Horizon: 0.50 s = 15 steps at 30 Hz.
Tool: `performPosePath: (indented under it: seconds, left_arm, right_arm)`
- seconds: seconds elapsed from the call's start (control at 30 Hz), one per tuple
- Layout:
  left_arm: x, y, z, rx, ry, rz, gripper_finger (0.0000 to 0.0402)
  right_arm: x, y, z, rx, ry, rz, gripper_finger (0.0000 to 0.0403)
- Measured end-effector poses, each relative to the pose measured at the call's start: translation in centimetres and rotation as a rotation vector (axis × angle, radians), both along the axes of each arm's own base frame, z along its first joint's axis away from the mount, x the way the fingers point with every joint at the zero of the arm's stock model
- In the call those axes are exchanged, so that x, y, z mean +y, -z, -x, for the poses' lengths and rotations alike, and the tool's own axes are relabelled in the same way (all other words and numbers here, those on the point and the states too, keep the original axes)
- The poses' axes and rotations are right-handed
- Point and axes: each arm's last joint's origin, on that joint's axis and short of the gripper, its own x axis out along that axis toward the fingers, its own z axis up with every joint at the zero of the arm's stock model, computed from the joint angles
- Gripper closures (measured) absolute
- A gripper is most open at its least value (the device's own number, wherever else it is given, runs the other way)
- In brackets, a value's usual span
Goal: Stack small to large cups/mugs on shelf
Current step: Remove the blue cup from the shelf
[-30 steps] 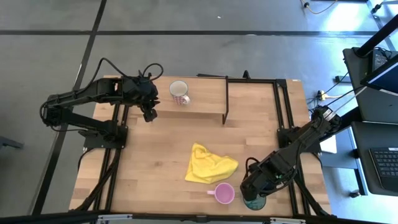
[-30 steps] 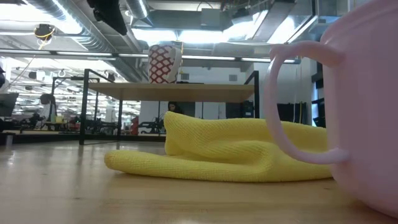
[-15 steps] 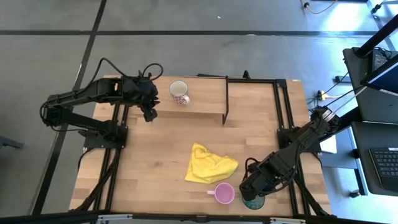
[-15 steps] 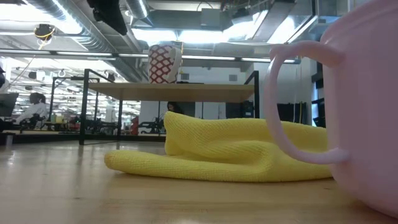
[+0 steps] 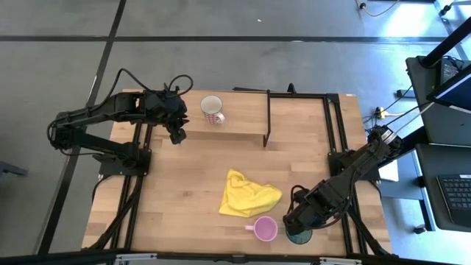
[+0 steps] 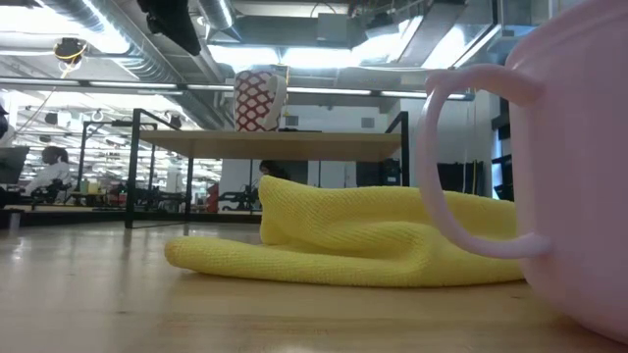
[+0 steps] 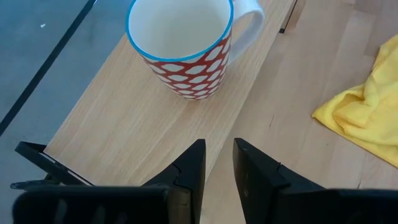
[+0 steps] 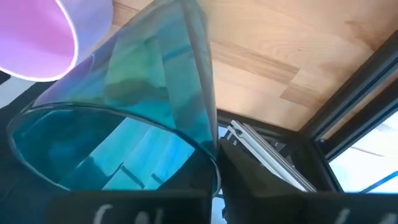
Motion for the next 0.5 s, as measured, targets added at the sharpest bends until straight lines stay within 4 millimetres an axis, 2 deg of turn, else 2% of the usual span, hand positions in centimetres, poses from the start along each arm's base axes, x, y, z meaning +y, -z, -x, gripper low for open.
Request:
performPosePath:
  seconds: [0.17,0.5]
  left_arm:
    - [0.0,0.0,0.0,0.0,0.0,0.0,0.0326]
    - [0.0,0.01,0.0,0.0,0.0,0.0,0.0326]
  right_arm:
    - [-0.04,0.0,0.05,0.009,0.002,0.002,0.0366]
    - [-0.04,0.0,0.05,0.008,-0.002,0.0,0.0373]
